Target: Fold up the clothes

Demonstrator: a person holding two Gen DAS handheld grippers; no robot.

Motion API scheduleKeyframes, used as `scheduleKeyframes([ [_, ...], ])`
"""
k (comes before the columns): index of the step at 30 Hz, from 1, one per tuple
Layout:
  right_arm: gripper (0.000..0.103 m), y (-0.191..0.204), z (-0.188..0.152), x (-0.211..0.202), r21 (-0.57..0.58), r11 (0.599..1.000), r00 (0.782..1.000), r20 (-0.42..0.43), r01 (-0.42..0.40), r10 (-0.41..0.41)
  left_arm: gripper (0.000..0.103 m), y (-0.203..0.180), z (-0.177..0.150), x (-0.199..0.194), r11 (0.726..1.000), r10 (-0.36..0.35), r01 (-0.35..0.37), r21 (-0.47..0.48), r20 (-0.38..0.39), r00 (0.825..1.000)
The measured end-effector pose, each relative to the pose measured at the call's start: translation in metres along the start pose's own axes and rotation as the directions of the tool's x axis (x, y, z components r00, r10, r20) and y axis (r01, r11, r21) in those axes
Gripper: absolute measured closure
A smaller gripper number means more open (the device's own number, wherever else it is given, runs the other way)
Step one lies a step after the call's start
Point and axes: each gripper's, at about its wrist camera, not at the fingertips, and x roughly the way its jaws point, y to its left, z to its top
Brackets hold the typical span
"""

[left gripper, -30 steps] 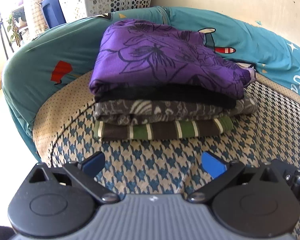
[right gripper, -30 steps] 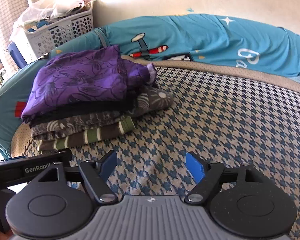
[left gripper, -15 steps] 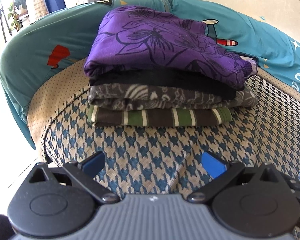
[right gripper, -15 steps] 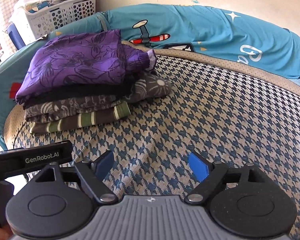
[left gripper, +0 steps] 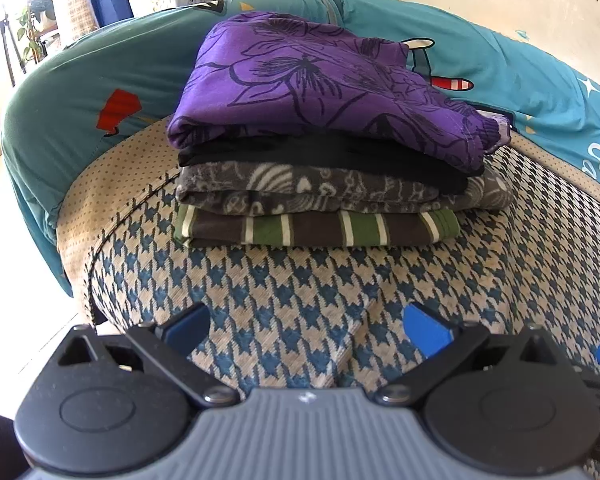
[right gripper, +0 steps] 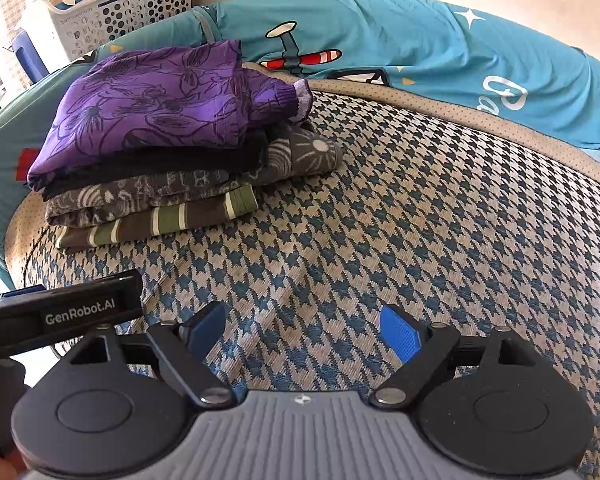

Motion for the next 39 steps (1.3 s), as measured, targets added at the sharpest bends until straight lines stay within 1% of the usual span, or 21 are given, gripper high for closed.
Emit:
scheduleKeyframes([
  [10, 0.018, 0.0029, 0.0005, -0.0031, -0.023, 1.0, 1.0, 0.002, 0.006, -0.006, 0.0, -0.0023, -0.0032, 0.0007, 1.0, 0.002, -0.002, 0.003, -0.006, 1.0],
  [24, 0.018, 0.0029, 0.0, -0.0007, -0.019, 1.0, 1.0, -0.008, 0.007, -0.007, 0.0, 0.0001, -0.003, -0.0002, 1.0, 0.007, -0.007, -0.011, -0.013, 1.0],
  [32, 0.018, 0.0027, 0.0007, -0.0016, -0.02, 1.0, 1.0, -0.007, 0.017, -0.017, 0.0, -0.0006, -0.0039, 0.0025, 1.0, -0.002, 0.001, -0.017, -0.039, 0.999],
  [39, 0.018, 0.0023, 0.0005, 0.0004, -0.017, 1.0, 1.0, -0.015, 0.021, -0.021, 0.0, 0.0006, -0.0036, 0.0029, 1.0, 0.0, -0.001, -0.019, -0.044, 0.999],
])
